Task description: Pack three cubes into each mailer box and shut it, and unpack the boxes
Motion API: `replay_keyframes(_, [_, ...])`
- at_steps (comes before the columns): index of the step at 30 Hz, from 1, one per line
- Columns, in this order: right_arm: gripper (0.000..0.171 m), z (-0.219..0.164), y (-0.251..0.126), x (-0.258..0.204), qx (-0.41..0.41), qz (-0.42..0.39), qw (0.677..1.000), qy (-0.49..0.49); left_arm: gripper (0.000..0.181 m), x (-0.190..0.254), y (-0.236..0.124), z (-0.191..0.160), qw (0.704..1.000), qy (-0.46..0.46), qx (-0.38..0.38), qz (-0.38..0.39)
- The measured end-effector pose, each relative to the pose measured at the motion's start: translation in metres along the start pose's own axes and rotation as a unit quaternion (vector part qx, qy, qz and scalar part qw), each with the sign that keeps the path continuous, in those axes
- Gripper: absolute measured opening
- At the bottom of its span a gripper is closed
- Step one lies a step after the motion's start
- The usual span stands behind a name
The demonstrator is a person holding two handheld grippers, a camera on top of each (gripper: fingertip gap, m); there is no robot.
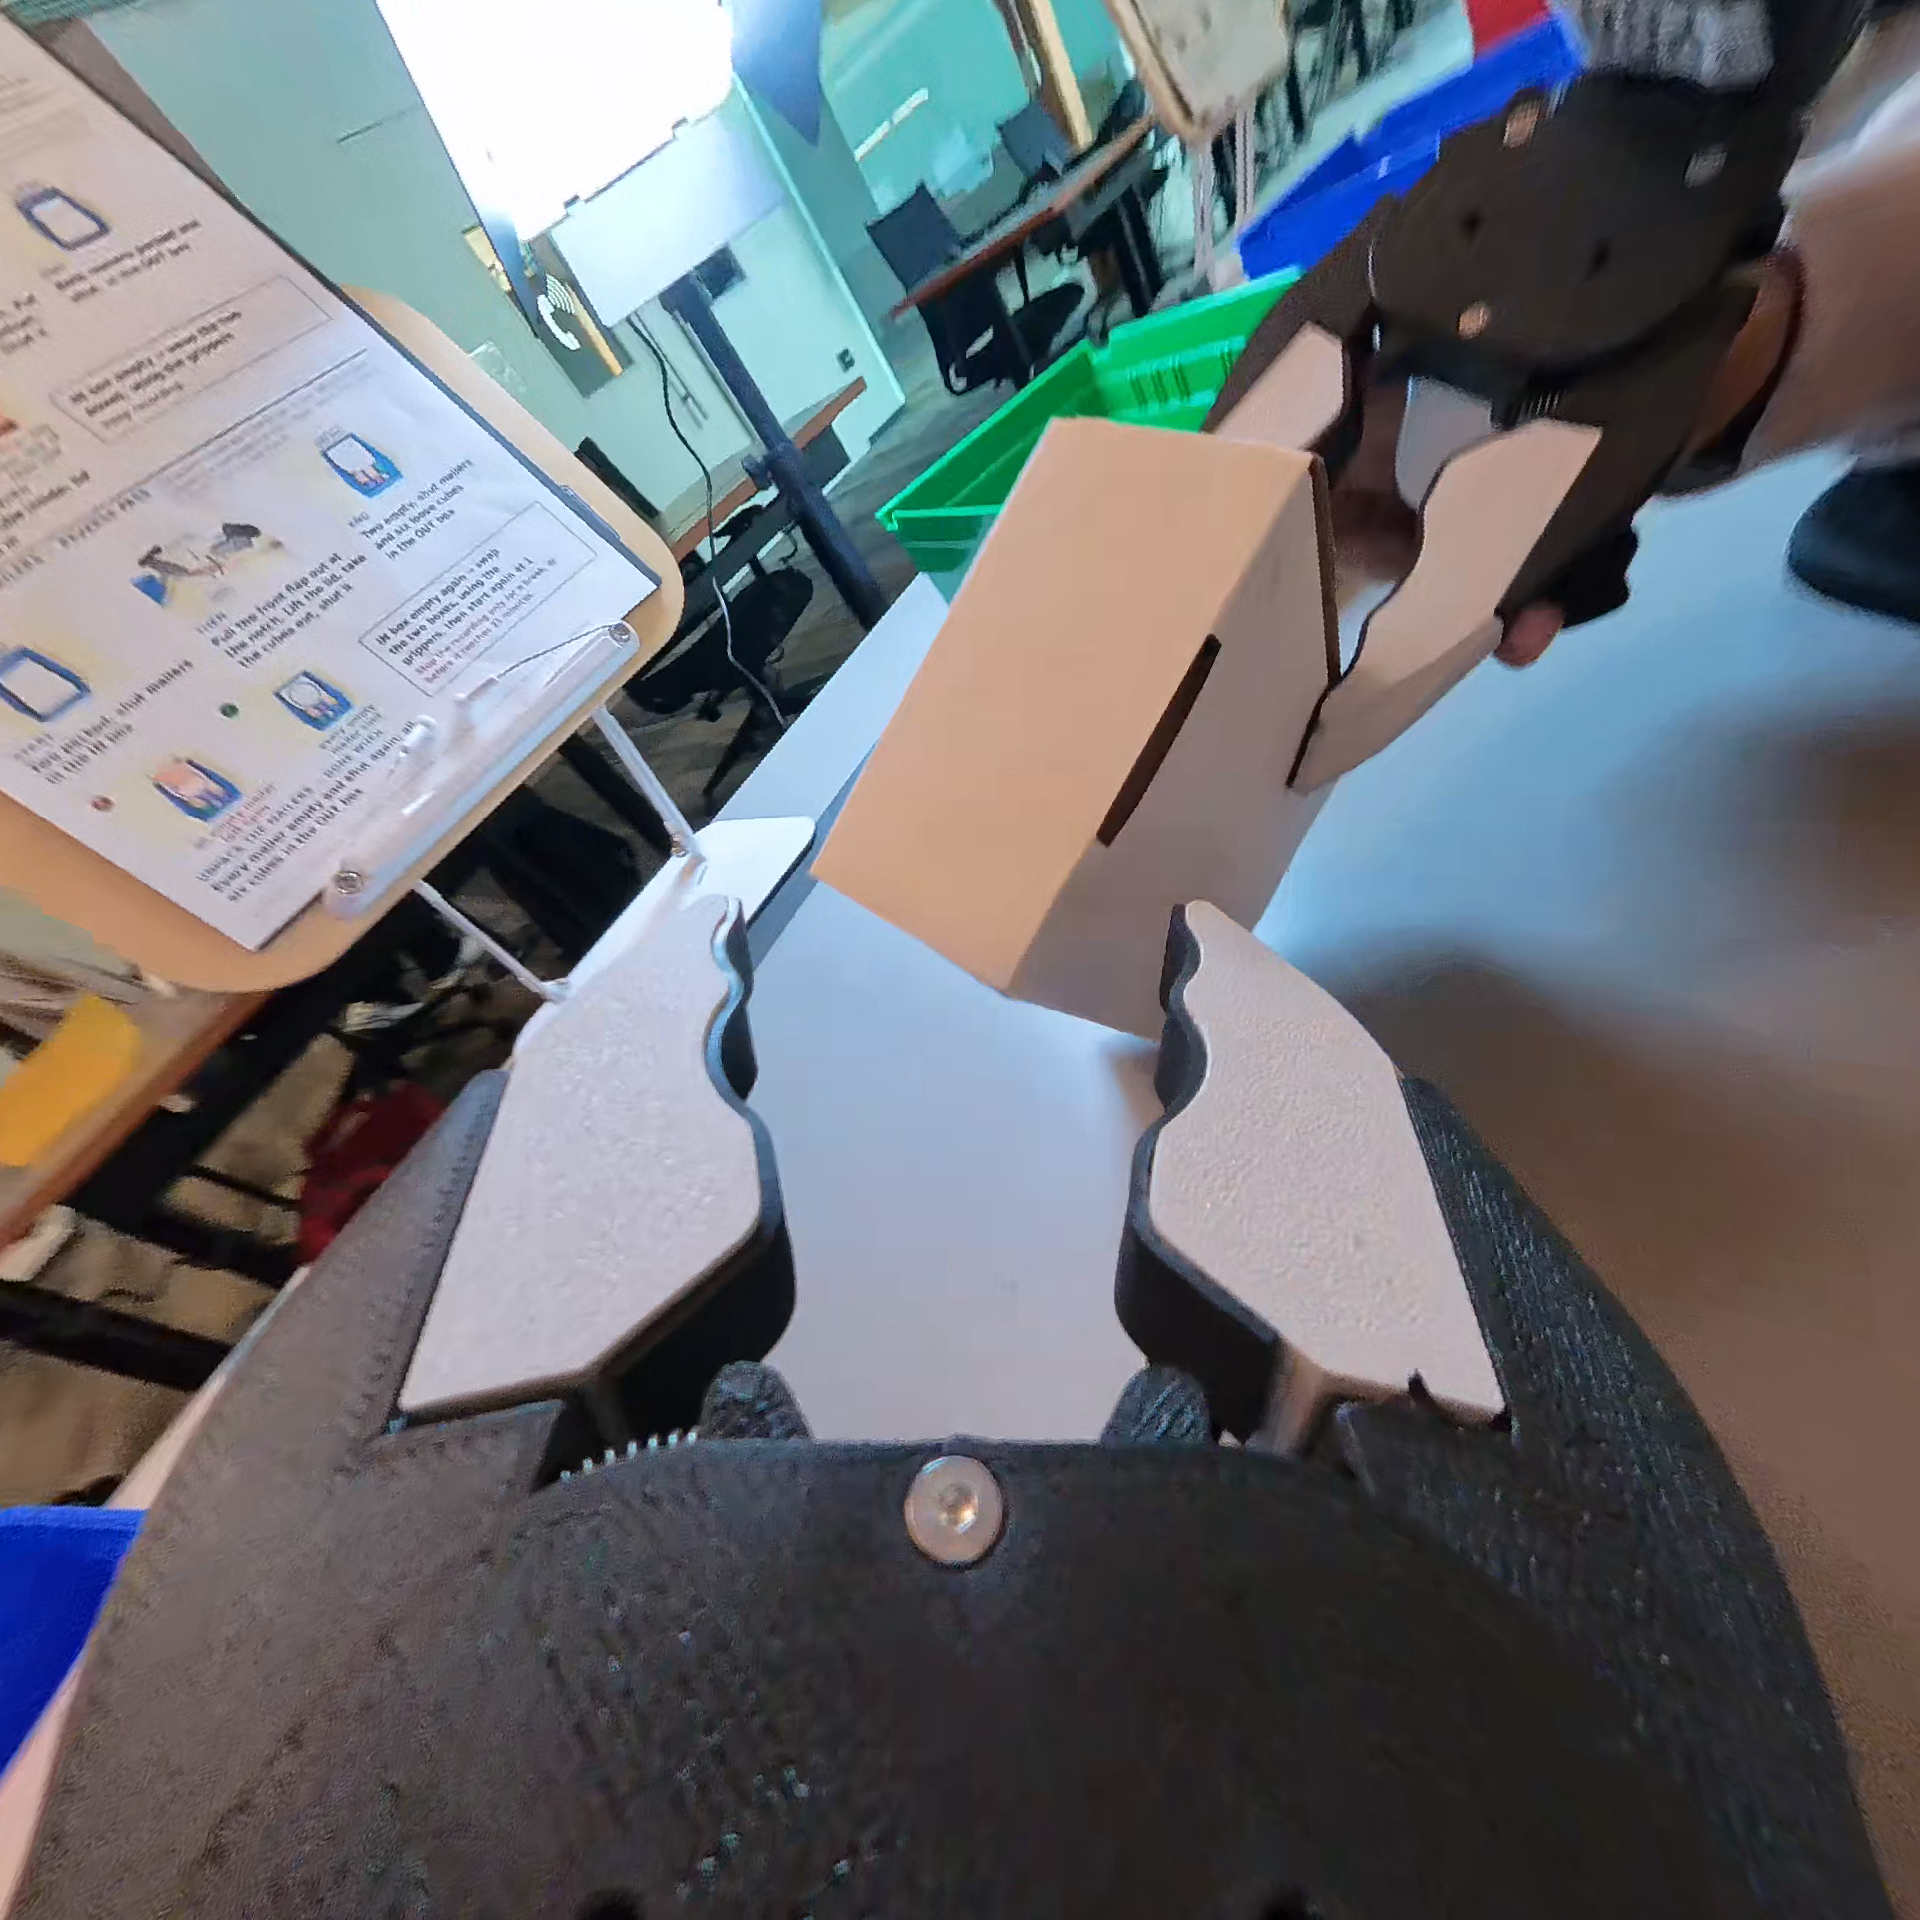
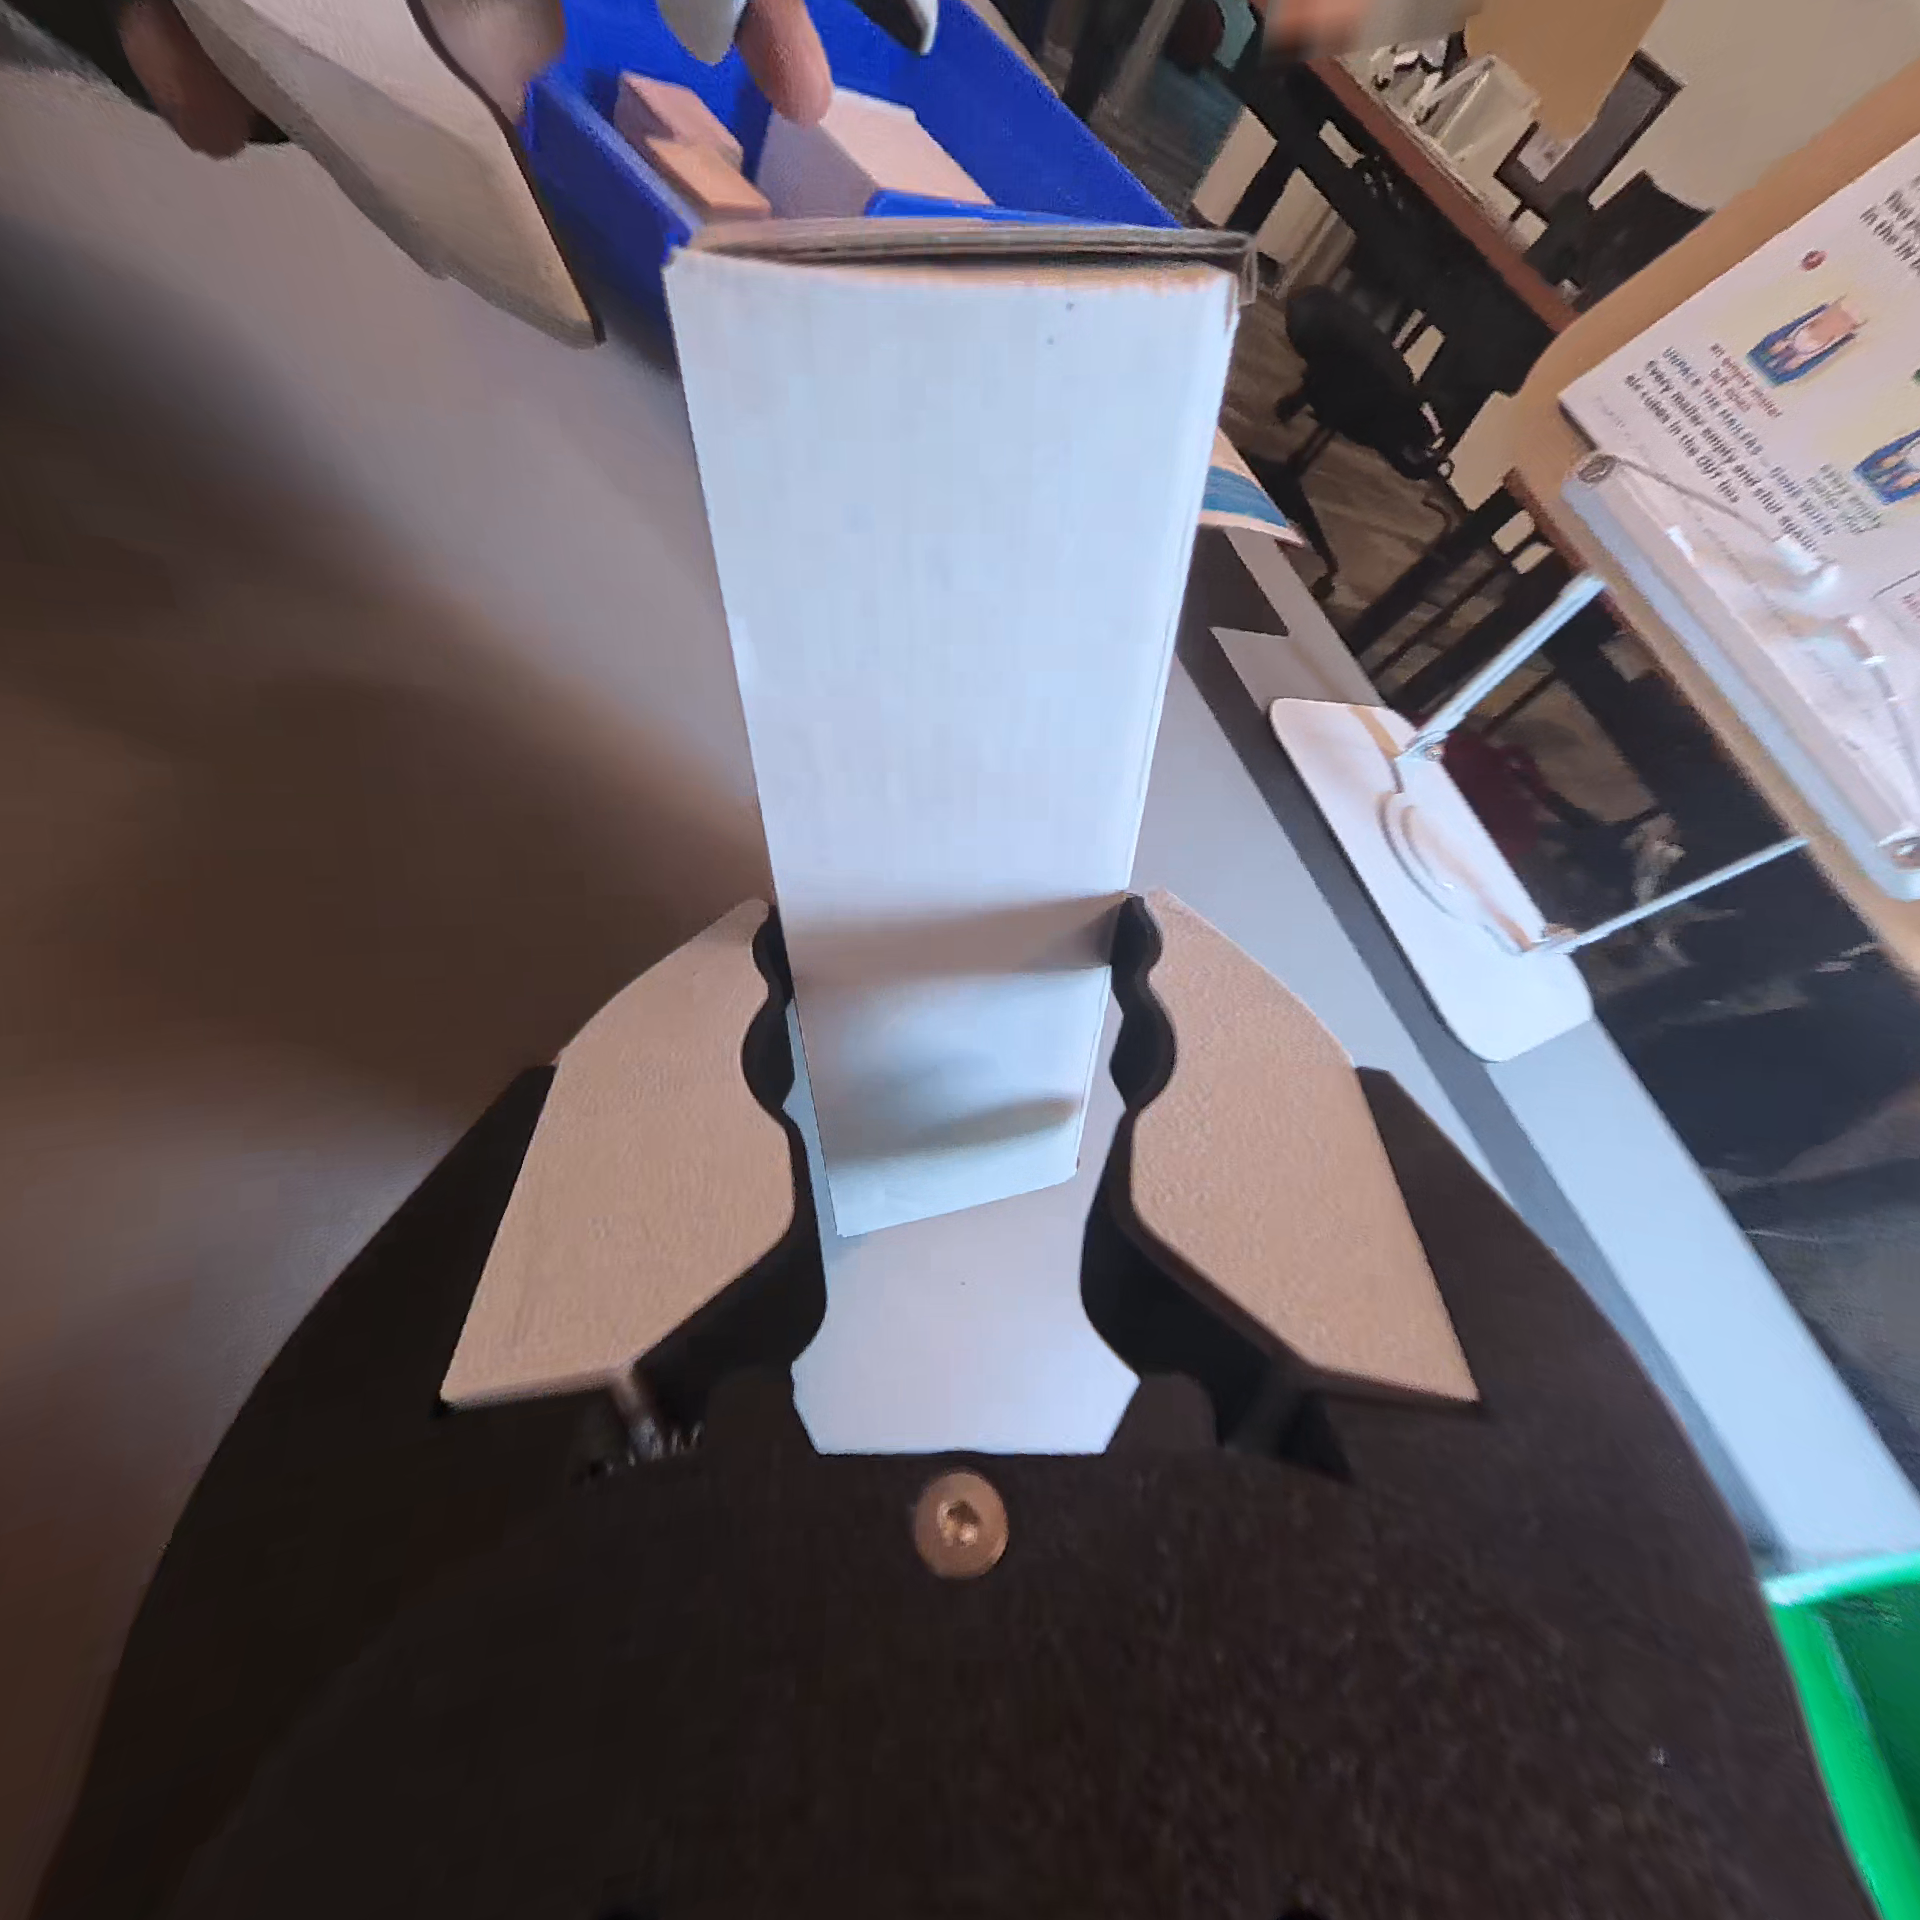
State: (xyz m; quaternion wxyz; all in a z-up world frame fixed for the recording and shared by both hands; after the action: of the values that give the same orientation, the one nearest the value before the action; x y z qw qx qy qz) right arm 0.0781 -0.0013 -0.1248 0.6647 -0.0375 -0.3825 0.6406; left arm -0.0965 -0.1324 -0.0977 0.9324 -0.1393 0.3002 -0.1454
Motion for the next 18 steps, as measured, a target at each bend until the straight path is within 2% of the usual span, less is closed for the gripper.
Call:
replay_keyframes(6, [0.060,0.006,0.002,-0.011,-0.047,-0.093,0.988,-0.110,0.077,0.020,0.013,0.005,0.986,0.142,-0.059,0.064])
replay_keyframes(11, [0.060,0.010,0.007,-0.028,-0.090,-0.166,0.958,-0.216,0.082,0.036,0.027,0.001,0.971,0.211,-0.095,0.057])
replay_keyframes(13, [0.060,0.010,0.011,-0.034,-0.101,-0.182,0.950,-0.231,0.073,0.044,0.033,-0.005,0.964,0.240,-0.102,0.056])
replay_keyframes(14, [0.060,0.010,0.012,-0.036,-0.109,-0.190,0.946,-0.238,0.067,0.046,0.035,-0.008,0.961,0.249,-0.103,0.060])
replay_keyframes(18, [0.060,0.010,0.009,-0.039,-0.085,-0.181,0.950,-0.239,0.067,0.040,0.042,-0.022,0.973,0.213,-0.090,0.028])
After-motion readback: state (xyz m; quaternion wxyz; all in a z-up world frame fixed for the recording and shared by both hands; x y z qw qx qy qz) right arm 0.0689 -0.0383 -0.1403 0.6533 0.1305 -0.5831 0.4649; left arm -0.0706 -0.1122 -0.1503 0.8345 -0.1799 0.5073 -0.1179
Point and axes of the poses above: each gripper's, where its closed fingertips meet, y out along the fingers, z out of its top, x = y × z across the jaws, the point moved 8 cm from there along -y, back along the fingers, and after that the axes turned 12 degrees about -x, right-handed, at the moved point
